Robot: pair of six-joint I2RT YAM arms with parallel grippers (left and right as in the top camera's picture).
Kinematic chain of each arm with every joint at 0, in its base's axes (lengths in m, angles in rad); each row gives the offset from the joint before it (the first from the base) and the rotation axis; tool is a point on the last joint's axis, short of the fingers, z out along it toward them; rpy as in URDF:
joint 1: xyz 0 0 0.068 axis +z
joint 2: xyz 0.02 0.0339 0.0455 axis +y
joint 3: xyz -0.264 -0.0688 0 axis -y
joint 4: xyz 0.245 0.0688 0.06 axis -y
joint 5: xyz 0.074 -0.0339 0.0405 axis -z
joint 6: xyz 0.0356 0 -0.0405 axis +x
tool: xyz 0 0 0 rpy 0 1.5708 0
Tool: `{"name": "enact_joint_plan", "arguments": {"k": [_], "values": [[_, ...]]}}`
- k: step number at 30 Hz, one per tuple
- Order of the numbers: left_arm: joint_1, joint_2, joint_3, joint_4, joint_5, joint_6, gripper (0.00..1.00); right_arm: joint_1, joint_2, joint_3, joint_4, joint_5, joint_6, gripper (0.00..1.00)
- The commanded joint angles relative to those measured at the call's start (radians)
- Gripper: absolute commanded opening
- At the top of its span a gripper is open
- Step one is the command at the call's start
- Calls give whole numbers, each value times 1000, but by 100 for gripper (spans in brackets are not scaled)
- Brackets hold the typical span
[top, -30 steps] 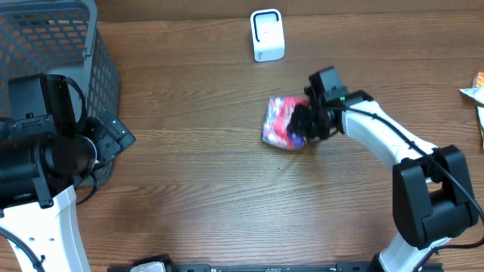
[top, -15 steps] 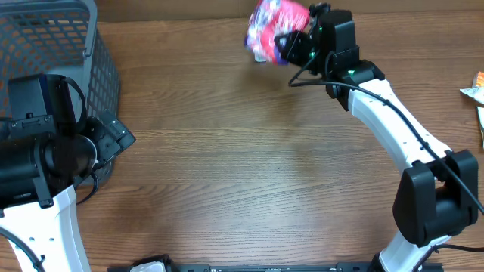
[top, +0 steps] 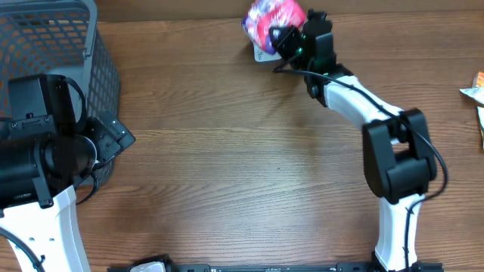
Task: Scan the item barcode
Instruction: 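Carry the pack up to the white scanner and hold it there, then carry the pack off the table's right edge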
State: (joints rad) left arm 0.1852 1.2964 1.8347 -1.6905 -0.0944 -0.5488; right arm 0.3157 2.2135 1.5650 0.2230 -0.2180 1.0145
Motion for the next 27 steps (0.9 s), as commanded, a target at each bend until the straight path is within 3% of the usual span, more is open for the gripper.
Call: {"name": "enact_joint_plan", "arguments": {"k": [1, 12, 16, 22, 27], "values": [[4, 0, -1, 1, -10, -16, 100, -1, 14, 65, 19, 28, 51, 4], [4, 0, -1, 1, -10, -16, 100, -2, 14, 67, 19, 34, 24, 4], [4, 0, -1, 1, -10, -16, 100, -8, -2, 78, -8, 31, -76, 4], [4, 0, -1, 1, -10, -16, 100, -70, -95, 160, -206, 55, -246, 4], [4, 0, -1, 1, -10, -16, 100, -209, -193, 245, -422, 68, -260, 4]]}}
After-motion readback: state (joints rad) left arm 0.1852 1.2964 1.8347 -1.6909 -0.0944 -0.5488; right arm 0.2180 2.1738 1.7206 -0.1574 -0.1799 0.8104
